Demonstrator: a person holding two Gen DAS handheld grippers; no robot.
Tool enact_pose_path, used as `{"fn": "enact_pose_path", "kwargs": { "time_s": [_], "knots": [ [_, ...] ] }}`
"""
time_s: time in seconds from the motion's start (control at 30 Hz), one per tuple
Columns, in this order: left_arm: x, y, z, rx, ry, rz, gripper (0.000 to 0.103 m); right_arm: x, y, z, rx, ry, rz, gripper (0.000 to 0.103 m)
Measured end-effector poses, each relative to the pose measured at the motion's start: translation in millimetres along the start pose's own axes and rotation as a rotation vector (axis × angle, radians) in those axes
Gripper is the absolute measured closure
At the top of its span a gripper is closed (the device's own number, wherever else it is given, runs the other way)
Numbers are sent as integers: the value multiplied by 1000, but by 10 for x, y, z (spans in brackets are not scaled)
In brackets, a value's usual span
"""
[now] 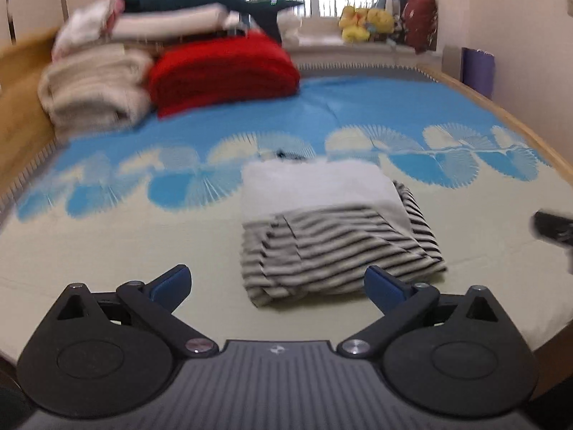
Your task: Fold small clothes
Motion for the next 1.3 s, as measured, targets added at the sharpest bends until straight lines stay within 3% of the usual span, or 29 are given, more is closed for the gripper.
{"fn": "enact_pose_path", "kwargs": {
  "time_s": [0.03, 0.13, 0.33, 0.43, 1.3],
  "knots": [
    [13, -11, 33, 10, -15, -19, 0, 2, -23, 98, 48, -30, 7, 24],
    [37, 7, 48, -5, -25, -25, 0, 64, 73, 231, 41, 15, 56, 17],
    [55, -32, 125, 34, -23, -47, 0, 343, 7, 384, 110, 70, 41, 16],
    [27, -41, 170, 52, -35, -57, 0, 488, -39, 391, 109, 64, -40, 15],
    [32, -53, 160, 69, -45, -87, 0, 550, -57, 475, 140, 70, -20, 15]
  ]
}}
Point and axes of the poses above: each gripper's, at about its wrist camera, not at the fingertips, and z roughly the way its jaws point, x to its left, y to its top, the point moved 8 cm from there along z, roughly the way its jaws point, and after that the axes turned 6 degrees about z, right-handed, at the moved point
